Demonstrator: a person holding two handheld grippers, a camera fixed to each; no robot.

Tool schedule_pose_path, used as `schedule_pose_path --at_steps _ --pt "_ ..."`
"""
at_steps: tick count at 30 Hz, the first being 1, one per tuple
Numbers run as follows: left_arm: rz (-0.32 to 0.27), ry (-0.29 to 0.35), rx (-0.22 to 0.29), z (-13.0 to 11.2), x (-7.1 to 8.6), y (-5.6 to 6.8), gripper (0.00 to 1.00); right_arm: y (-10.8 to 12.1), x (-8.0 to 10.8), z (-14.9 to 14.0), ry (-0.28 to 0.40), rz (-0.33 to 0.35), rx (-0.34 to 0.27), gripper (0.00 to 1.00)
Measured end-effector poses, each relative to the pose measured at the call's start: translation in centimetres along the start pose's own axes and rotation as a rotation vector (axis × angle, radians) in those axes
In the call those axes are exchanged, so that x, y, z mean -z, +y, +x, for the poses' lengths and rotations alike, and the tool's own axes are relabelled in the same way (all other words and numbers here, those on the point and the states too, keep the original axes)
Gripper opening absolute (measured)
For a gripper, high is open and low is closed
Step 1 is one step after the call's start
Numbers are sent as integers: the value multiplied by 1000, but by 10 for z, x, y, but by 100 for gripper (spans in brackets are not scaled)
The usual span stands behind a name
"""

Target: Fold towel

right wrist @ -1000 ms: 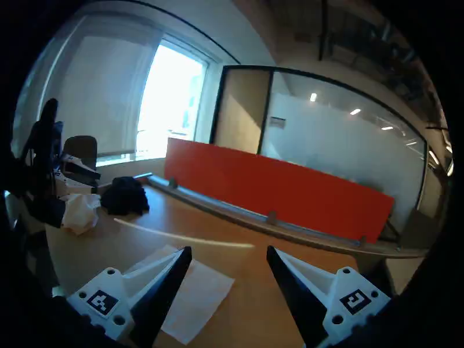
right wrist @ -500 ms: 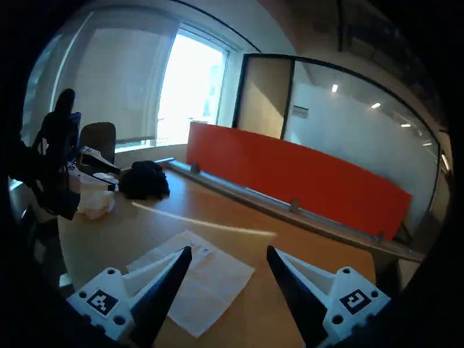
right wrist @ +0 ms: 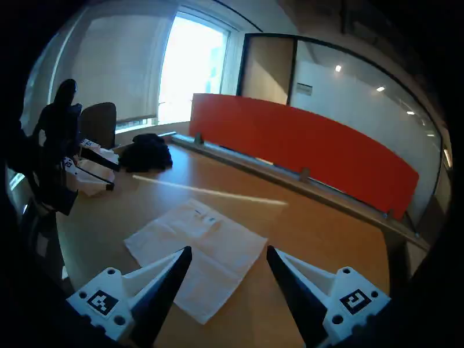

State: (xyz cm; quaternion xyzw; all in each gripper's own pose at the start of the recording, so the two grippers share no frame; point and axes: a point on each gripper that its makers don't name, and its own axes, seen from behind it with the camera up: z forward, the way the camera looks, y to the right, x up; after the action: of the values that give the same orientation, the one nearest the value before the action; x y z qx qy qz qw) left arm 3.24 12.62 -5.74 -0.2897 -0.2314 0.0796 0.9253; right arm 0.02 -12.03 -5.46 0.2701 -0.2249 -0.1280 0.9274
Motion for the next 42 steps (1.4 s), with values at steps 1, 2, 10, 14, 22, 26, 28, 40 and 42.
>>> schedule_pose_path --at_steps 1,2,10,14,22,26,28,40,42 --pt "-4 -10 0 -6 -3 1 93 -1 -2 -6 -8 3 -1 100" --pt "-8 -19 -1 -11 -6 2 93 -3 -4 -11 -16 5 -3 100" --pt "-38 -101 -19 -56 -24 12 93 -12 -22 -57 -85 27 -5 100" --pt "-49 -137 -22 -77 -34 15 93 -17 -31 -82 -129 39 2 100" --pt "-78 -202 -21 -110 -54 20 93 -30 -44 -122 -197 70 -2 100" --pt "-93 -235 -26 -125 -62 24 93 -35 -48 -140 -228 84 -6 100" --pt "-95 -254 -29 -134 -65 25 93 -37 -50 -150 -246 89 -8 100" --pt "-101 -336 -12 -164 -72 31 93 -44 -55 -186 -314 120 -33 100" --pt "-101 -338 -10 -165 -73 32 93 -45 -55 -189 -319 126 -35 100"
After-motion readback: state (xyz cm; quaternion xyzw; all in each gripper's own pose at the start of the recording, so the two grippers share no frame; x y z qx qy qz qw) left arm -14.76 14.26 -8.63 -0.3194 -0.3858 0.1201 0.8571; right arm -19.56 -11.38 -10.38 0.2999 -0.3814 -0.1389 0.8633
